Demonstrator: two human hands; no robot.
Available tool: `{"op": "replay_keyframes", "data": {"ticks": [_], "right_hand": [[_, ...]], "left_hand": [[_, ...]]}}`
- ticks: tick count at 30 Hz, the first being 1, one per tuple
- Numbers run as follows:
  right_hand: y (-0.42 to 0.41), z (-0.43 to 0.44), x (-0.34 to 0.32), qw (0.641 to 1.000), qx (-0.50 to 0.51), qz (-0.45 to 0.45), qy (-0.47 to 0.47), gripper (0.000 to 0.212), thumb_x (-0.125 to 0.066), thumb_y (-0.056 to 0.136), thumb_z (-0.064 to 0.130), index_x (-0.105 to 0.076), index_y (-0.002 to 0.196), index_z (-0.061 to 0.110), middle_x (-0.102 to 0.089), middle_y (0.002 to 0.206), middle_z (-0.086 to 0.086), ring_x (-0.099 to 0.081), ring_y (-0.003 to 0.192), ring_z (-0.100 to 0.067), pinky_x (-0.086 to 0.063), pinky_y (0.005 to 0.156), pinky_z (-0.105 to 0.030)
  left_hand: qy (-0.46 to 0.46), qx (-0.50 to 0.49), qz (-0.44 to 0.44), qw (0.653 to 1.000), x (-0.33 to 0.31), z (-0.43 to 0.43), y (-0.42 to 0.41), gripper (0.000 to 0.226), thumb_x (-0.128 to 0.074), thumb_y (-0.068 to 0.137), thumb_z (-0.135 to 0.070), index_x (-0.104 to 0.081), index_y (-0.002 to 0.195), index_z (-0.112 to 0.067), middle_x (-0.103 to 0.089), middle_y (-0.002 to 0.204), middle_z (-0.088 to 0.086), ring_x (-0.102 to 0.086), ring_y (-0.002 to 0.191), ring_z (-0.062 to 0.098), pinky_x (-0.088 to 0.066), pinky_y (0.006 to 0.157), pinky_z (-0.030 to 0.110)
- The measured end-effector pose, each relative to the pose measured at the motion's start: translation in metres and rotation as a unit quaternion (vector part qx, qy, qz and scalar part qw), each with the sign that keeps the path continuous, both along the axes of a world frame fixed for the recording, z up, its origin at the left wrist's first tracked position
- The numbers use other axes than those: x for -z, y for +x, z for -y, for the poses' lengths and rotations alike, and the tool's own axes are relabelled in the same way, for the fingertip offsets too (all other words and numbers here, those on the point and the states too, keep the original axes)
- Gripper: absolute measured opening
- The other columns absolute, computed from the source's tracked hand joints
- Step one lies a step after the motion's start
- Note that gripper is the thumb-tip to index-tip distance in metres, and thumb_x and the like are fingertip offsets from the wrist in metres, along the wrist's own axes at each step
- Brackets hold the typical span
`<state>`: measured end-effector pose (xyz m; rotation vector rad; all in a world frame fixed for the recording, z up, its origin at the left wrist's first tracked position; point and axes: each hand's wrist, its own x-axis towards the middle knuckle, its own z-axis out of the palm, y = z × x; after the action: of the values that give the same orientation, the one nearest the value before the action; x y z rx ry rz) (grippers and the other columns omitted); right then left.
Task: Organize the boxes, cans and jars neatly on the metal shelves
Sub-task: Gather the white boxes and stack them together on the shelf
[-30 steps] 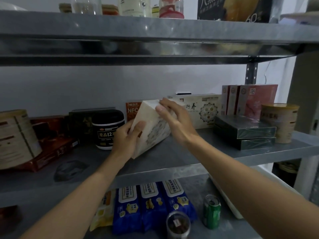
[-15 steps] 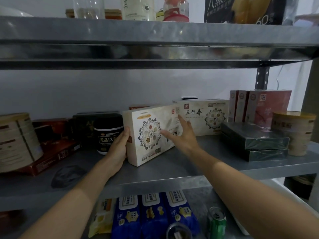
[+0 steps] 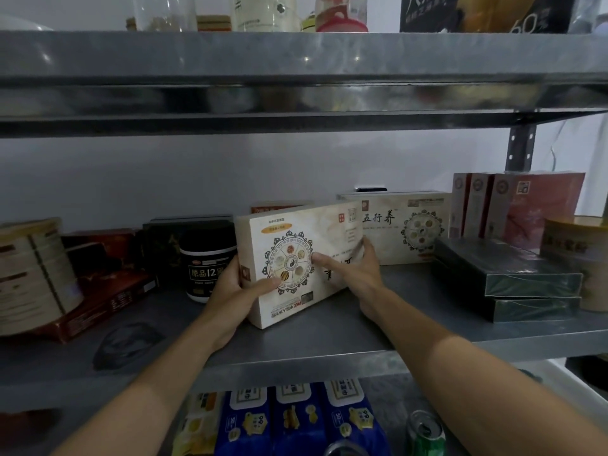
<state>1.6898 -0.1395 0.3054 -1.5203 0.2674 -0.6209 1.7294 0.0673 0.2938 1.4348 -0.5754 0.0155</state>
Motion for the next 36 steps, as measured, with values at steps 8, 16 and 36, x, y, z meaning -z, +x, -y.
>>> {"op": "replay_keyframes", "data": {"ticks": [8, 16, 36], "right_hand": [[-0.004, -0.032, -0.006, 0.966, -0.025, 0.130, 0.221, 0.128, -0.096, 0.048, 0.026, -0.017, 0.149, 0.034, -0.063, 0.127, -0.001, -0.062, 0.114, -0.021, -0.049, 0.098, -0.055], [-0.029, -0.037, -0.023, 0.916, -0.036, 0.178, 0.357, 0.063, -0.083, 0.070, 0.000, -0.057, 0.125, 0.019, -0.075, 0.103, -0.005, -0.073, 0.090, -0.024, -0.061, 0.072, -0.045], [-0.066, -0.015, -0.088, 0.977, -0.131, 0.155, -0.068, 0.077, -0.085, 0.064, -0.006, -0.056, 0.131, 0.019, -0.073, 0.108, -0.005, -0.073, 0.087, -0.024, -0.061, 0.067, -0.043]], "left_hand": [[-0.167, 0.024, -0.074, 0.983, -0.010, 0.017, -0.016, 0.052, -0.070, 0.074, -0.005, -0.057, 0.124, -0.014, -0.071, 0.114, 0.003, -0.068, 0.104, 0.019, -0.055, 0.086, 0.039], [-0.131, 0.094, -0.091, 0.983, -0.016, 0.011, -0.028, 0.065, -0.080, 0.061, 0.000, -0.059, 0.120, -0.017, -0.071, 0.115, 0.006, -0.066, 0.107, 0.026, -0.052, 0.085, 0.042], [0.035, -0.042, 0.085, 0.995, -0.093, -0.016, -0.022, 0.102, -0.081, 0.070, -0.005, -0.025, 0.145, -0.045, -0.065, 0.115, -0.002, -0.062, 0.105, 0.013, -0.052, 0.081, 0.031]]}}
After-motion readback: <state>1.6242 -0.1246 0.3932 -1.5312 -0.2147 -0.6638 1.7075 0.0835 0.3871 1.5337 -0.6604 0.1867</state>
